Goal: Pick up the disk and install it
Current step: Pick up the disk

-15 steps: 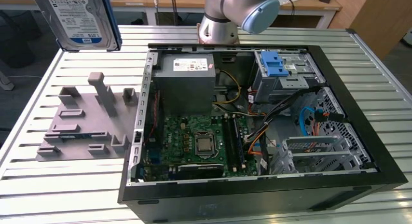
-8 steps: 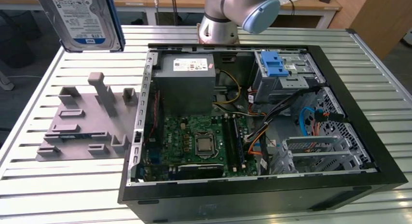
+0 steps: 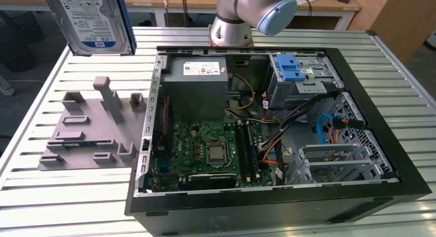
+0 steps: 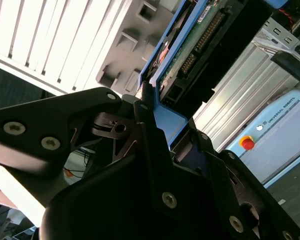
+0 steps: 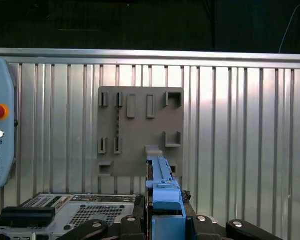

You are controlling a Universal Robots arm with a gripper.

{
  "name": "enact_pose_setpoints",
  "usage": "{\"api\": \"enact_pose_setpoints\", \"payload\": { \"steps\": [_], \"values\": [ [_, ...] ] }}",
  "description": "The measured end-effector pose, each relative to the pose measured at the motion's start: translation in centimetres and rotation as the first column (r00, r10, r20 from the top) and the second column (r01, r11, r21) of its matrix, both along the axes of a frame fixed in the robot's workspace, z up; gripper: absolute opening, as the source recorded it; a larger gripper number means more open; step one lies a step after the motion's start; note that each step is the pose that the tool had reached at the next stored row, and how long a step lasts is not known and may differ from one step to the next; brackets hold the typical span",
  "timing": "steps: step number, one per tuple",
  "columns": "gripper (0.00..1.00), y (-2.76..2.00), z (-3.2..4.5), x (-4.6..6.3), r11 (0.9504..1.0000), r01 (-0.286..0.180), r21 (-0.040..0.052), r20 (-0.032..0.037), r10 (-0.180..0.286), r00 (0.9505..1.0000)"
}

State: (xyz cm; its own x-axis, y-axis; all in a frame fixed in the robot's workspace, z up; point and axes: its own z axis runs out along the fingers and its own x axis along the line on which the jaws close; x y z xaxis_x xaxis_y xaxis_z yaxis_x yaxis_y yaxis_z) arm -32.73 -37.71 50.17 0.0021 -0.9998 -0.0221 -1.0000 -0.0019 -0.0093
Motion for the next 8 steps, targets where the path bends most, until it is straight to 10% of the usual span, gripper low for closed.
{"api": "enact_pose_setpoints", "payload": {
  "steps": [8],
  "values": [
    [0.36, -0.23, 0.00, 0.79, 1.0000, 0.000, -0.0001, 0.0000, 0.000, 1.0000]
  ]
}}
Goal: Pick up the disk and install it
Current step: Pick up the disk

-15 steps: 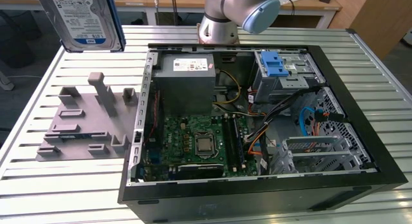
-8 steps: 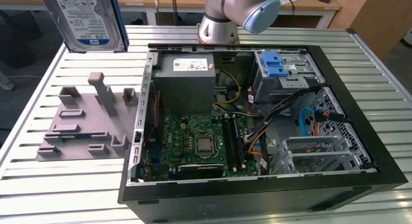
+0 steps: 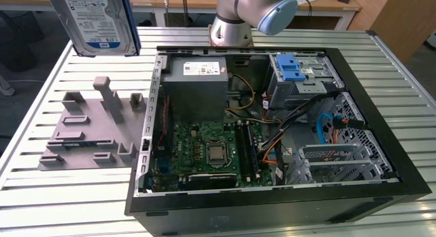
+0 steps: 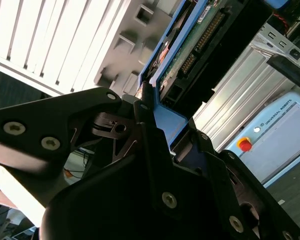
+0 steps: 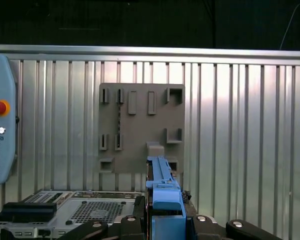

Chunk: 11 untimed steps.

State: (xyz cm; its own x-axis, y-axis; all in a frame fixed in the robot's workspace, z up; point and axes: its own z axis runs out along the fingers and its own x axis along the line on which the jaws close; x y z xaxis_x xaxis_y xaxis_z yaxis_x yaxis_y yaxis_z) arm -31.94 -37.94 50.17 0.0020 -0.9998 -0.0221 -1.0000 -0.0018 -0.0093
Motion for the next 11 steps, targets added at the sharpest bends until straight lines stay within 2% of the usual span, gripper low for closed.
{"api": "enact_pose_setpoints", "payload": {
  "steps": [11],
  "values": [
    [0.36, -0.27, 0.00, 1.01, 1.0000, 0.000, 0.0001, 0.0000, 0.000, 1.0000]
  ]
}}
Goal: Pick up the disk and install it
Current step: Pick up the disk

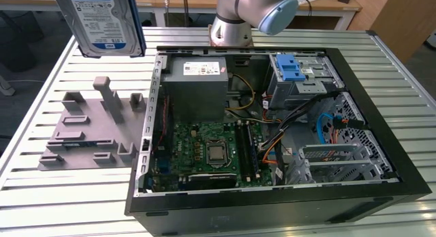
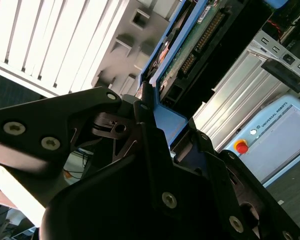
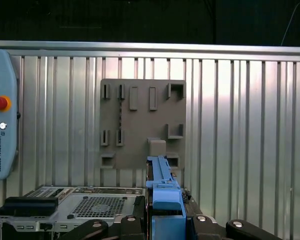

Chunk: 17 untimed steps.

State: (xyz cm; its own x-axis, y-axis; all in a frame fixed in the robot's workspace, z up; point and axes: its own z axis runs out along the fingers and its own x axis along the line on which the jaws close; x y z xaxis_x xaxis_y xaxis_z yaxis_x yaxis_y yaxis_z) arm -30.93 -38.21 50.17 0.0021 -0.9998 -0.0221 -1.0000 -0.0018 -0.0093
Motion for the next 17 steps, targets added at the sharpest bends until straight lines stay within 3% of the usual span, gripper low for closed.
{"api": "enact_pose_setpoints", "payload": {
  "steps": [17],
  "values": [
    [0.36, -0.38, 0.00, 1.6, 1.0000, 0.000, 0.0000, 0.0000, 0.000, 1.0000]
  ]
}}
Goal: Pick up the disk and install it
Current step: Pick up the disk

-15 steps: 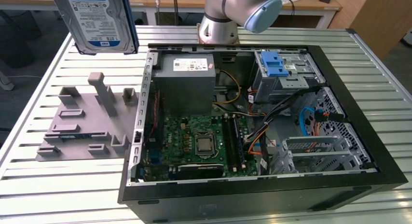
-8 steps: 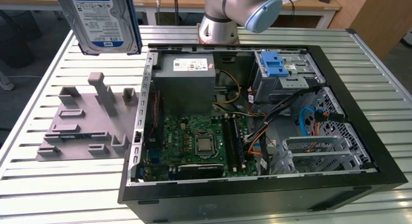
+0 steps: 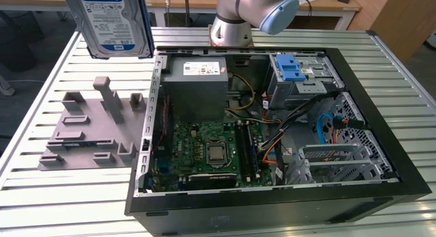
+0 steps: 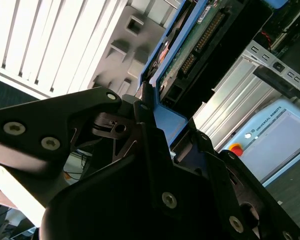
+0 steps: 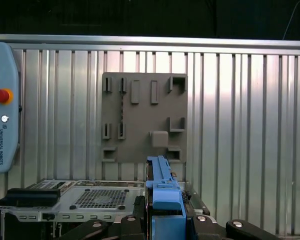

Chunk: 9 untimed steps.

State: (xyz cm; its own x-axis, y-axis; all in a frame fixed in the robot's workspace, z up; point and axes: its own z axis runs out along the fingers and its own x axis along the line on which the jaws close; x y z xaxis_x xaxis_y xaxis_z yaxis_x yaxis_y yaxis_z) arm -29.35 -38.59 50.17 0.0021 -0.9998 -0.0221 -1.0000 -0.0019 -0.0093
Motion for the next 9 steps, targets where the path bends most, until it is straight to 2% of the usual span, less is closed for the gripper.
{"api": "enact_pose_setpoints", "payload": {
  "steps": [9],
  "values": [
    [0.36, -0.19, 0.00, 0.85, 1.0000, 0.000, 0.0000, 0.0000, 0.000, 1.0000]
  ]
}}
